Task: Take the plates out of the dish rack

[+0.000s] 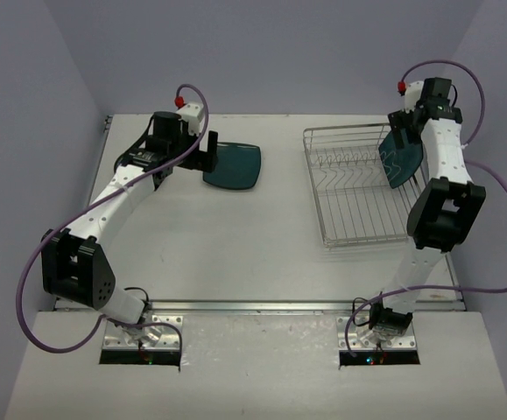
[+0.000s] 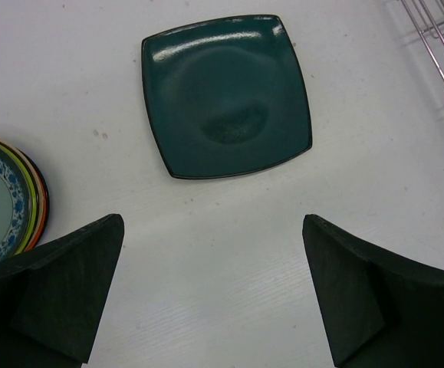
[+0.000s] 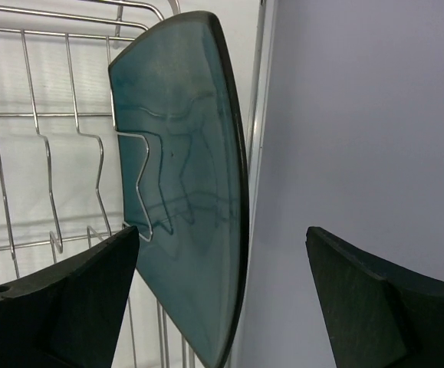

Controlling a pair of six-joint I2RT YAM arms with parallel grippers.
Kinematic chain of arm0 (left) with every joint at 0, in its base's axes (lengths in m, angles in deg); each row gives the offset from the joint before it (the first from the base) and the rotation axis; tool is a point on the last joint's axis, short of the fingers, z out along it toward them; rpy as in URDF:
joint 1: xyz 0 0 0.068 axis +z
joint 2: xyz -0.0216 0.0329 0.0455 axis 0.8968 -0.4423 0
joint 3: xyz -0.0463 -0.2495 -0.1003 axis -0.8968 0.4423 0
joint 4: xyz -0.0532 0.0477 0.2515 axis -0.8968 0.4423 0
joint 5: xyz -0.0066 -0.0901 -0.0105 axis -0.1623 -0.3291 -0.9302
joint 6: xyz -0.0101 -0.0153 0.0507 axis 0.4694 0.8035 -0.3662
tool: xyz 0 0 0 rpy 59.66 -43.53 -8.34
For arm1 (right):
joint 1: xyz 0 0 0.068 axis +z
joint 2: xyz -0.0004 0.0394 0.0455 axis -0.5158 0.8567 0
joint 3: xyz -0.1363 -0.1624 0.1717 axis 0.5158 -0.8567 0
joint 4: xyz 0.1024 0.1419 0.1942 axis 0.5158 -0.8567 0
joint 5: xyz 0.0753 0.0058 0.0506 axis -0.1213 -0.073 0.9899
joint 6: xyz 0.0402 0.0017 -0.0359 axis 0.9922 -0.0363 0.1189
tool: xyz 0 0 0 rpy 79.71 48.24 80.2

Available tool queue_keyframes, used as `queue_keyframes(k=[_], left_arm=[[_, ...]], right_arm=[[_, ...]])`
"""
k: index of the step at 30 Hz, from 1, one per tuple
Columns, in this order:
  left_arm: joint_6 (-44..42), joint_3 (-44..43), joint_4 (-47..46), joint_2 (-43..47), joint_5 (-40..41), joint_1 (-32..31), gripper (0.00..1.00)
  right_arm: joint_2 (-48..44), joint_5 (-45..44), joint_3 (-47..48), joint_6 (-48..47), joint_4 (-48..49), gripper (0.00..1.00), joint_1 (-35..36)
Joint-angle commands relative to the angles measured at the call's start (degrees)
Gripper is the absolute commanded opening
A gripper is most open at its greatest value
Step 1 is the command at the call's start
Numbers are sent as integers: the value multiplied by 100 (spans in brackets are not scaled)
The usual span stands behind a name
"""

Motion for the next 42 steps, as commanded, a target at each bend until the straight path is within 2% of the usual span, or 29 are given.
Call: queue_keyframes(k=[1, 5, 6, 12, 21, 34, 42], left_arm=[[-21, -25, -366, 228, -2, 35, 100], [-8, -17, -378, 219, -56, 31, 100], [0, -25, -378, 211, -57, 40, 100], [63, 1, -387, 193, -119, 40, 100], [123, -88, -387, 149, -172, 39, 100], [234, -191, -369, 63, -109, 40, 100], [439, -306, -309, -35, -137, 32, 100]], right_arm=[[177, 72, 216, -102, 260, 86, -62], [275, 441, 132, -68, 264, 72, -125], [300, 508, 82, -68, 256, 66, -142], [334, 692, -61, 23, 264, 42, -186], [353, 295, -123, 614, 84, 1, -358], [-228, 483, -35, 1392, -265, 0, -660], [-589, 1047, 639, 1779, -474, 0, -660]])
